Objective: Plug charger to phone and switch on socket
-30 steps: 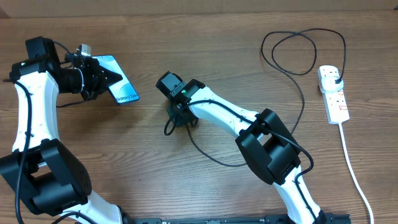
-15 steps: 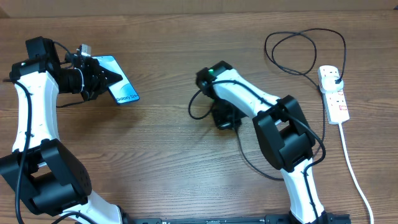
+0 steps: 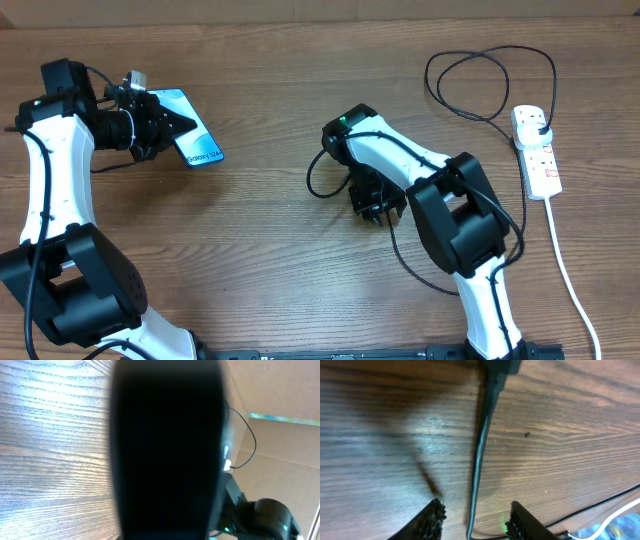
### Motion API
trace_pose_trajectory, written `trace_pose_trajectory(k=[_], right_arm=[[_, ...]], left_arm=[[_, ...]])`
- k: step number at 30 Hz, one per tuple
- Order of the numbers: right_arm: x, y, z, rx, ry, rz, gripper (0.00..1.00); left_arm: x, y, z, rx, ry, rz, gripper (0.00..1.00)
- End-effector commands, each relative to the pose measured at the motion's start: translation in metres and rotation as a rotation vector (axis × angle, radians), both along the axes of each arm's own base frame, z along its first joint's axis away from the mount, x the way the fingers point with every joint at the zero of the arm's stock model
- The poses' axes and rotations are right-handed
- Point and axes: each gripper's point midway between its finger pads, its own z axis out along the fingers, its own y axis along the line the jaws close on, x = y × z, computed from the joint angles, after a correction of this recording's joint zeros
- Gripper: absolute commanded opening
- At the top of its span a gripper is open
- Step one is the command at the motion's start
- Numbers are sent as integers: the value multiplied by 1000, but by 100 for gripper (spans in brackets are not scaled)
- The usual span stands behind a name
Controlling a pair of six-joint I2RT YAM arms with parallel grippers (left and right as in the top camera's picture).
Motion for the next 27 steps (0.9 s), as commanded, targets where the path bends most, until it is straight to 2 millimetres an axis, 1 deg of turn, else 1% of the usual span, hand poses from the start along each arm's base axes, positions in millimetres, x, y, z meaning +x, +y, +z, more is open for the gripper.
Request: trace_pose_trajectory(k=[1,6,7,8,9,10,11,13,14,16,18,19,21,24,25,27], right_arm=[[11,7,54,91,-156,-8,44],[21,13,109,209,-346,-26,44],[25,14,118,235,-386,-31,47],[30,14,127,260,-427,-37,57],[34,14,131,274,-451,-44,72],[37,12,133,280,-464,-51,90],[40,10,133,280,-470,-61,94],[46,4,128,285,-470,-73,97],[49,5,123,317,-456,-55,100],[51,10,113,403,-413,-28,100],[52,10,104,459,-385,-54,100],[52,7,99,469,-375,-73,96],[50,-2,89,454,-361,-95,76],[42,-11,70,435,-332,-114,22],[40,-12,63,434,-329,-114,16],[40,-10,52,438,-338,-107,16]], left_arm=[[2,-3,14,-2,-58,-22,4],[2,-3,14,-2,-58,-22,4],[2,-3,14,-2,-58,-22,5],[2,-3,15,-4,-59,-23,5],[2,-3,15,-6,-59,-23,5],[2,-4,15,-7,-58,-23,5],[2,-4,15,-9,-58,-24,5],[2,-4,15,-11,-57,-24,5],[2,-4,15,-11,-57,-24,5],[2,-4,15,-11,-58,-24,5],[2,-4,15,-11,-58,-25,4],[2,-4,16,-13,-59,-25,4],[2,-5,16,-13,-59,-26,4],[2,-8,16,-13,-59,-33,4],[2,-9,16,-13,-59,-36,4],[2,-12,16,-12,-62,-44,5]])
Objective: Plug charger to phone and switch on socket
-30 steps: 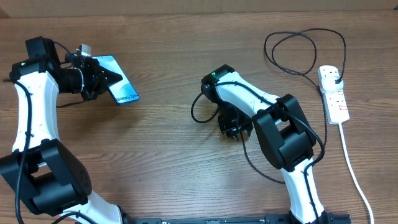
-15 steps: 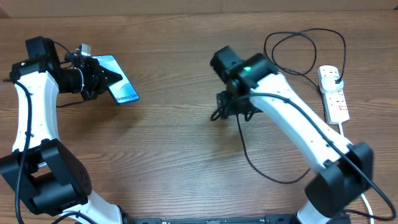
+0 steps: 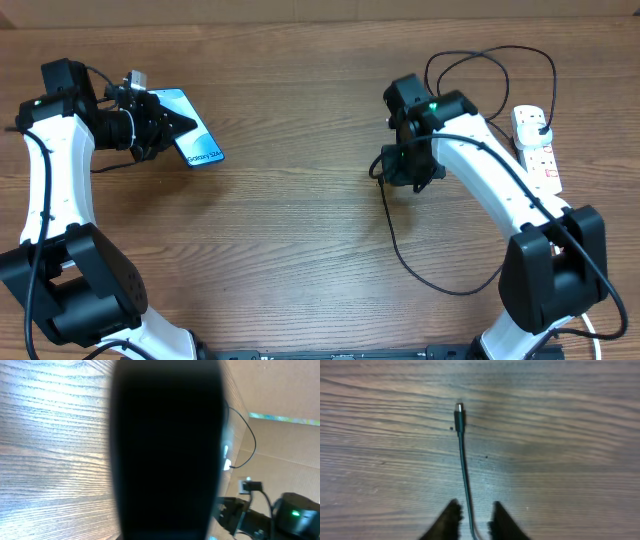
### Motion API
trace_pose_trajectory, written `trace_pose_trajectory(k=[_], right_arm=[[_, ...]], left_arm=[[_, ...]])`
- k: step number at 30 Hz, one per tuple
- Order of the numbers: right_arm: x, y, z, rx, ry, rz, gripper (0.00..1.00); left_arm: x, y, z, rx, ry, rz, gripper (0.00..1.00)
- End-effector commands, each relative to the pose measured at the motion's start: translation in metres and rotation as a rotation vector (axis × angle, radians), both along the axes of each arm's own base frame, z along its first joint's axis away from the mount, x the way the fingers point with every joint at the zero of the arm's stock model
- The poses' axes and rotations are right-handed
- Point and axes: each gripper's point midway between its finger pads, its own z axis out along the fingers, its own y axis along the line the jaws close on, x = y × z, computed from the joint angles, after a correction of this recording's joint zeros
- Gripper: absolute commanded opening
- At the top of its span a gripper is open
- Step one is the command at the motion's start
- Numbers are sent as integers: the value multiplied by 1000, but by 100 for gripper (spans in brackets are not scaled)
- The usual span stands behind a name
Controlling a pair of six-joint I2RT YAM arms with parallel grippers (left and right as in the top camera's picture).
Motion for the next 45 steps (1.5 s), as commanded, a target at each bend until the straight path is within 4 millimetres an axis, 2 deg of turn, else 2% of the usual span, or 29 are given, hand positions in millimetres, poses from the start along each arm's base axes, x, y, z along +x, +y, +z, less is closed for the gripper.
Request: trace_pose_trajectory(k=[1,4,10,19,28,33,45], right_arm=[[-7,7,-17,17,14,31,15],[-3,5,-29,-17,-23,14,21],[7,6,-48,-34,-88,-2,22],[3,9,-66,-26,-105,-10,22],[3,32,-66,-19,-156,44,22],[8,24,-63,-112,-212,7,23],[4,20,-69,-100,-191,-19,25]], left_arm=[[2,-12,16,-11,-63,-44,4],[3,-18,16,-11,-66,-59,4],[4,-28,17,-8,-76,-86,4],[4,-32,17,-12,-71,-89,4],[4,-32,17,-12,-71,-89,4],[4,-32,17,-12,-70,-89,4],[4,-32,17,-12,-71,-90,4]])
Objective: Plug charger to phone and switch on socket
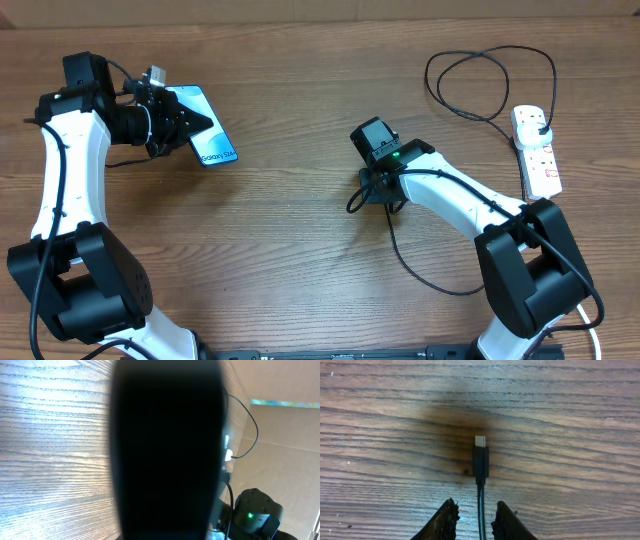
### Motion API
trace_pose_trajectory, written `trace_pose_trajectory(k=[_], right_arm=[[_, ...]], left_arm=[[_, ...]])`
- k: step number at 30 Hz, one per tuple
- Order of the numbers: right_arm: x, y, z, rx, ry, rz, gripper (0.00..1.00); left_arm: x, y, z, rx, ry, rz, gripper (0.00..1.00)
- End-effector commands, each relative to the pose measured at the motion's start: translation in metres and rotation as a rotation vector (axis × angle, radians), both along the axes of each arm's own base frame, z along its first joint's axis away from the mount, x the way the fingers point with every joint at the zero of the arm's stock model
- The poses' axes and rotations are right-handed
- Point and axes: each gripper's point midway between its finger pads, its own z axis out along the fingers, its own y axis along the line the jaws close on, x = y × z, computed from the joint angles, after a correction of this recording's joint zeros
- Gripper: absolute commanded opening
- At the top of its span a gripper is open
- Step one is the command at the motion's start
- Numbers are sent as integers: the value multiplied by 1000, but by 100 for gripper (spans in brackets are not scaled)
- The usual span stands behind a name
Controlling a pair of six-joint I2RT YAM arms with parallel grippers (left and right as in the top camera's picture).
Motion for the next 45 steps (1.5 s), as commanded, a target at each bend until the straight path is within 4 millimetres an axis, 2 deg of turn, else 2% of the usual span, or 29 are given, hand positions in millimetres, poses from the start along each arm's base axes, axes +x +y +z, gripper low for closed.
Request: trace_pose_trajectory(k=[1,11,17,20,21,25,28,32,36,40,45], right_arm=[[-5,-6,-9,-12,12,-20,25],[-2,-8,-27,14,-46,-27,25],[0,-15,-28,4,-44,-46,14],[-5,-22,-29,-11,-16,-55,4],[-9,-25,-30,-21,1,-58,4],[-24,-33,-33,-52,66,-58,4],[-27,-34,-33,-57,75,-58,15],[-31,-32,-34,-46,95,-55,15],[-24,-29,-33,-29,70,-57,25],[-14,-25,-32,-7,30,-58,26],[-16,-25,-32,-9,36,-58,25]], left_arm=[[2,-5,16,-18,-55,-23,4],[1,-6,16,-19,-50,-25,4],[1,-11,16,-19,-51,-35,4],[1,-12,16,-20,-51,-38,4],[1,-12,16,-20,-51,-38,4],[1,-12,16,-20,-51,-38,4],[1,-12,16,-20,-51,-38,4],[1,-12,16,-20,-50,-38,4],[1,-12,16,-20,-50,-38,4],[1,-12,16,-20,-50,-38,4],[0,-12,15,-21,-46,-38,4]])
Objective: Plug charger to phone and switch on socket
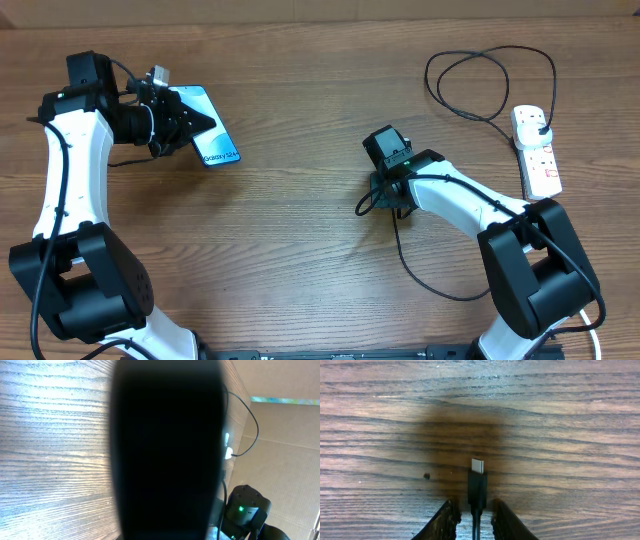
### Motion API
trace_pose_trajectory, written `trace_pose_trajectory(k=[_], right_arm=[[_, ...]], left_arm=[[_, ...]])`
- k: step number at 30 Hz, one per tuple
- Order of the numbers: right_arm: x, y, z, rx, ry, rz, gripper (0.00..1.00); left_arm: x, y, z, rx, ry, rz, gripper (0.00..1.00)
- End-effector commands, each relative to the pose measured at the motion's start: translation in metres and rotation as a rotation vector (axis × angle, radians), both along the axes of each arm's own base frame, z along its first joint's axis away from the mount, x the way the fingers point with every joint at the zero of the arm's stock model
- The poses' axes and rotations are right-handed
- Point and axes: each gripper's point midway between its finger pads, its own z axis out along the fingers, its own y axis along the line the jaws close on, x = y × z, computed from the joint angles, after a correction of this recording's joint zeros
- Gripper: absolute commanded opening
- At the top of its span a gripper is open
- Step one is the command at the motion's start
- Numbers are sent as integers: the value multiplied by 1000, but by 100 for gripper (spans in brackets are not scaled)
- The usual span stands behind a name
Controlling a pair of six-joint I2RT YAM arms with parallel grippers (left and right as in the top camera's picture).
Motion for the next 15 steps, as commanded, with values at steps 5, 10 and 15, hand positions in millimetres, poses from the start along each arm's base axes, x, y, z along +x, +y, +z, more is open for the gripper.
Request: trace_pose_trajectory(k=[5,10,15], right_arm=[[-19,-6,-16,-13,76,-1,22],[-27,-8,-17,-17,110,1,13],[-36,2,-18,47,160,12,4]], left_arm=[[0,-6,16,-22,-47,-22,4],[0,-6,16,-24,-44,-22,4],[0,-11,22,-69,-62,-36,4]])
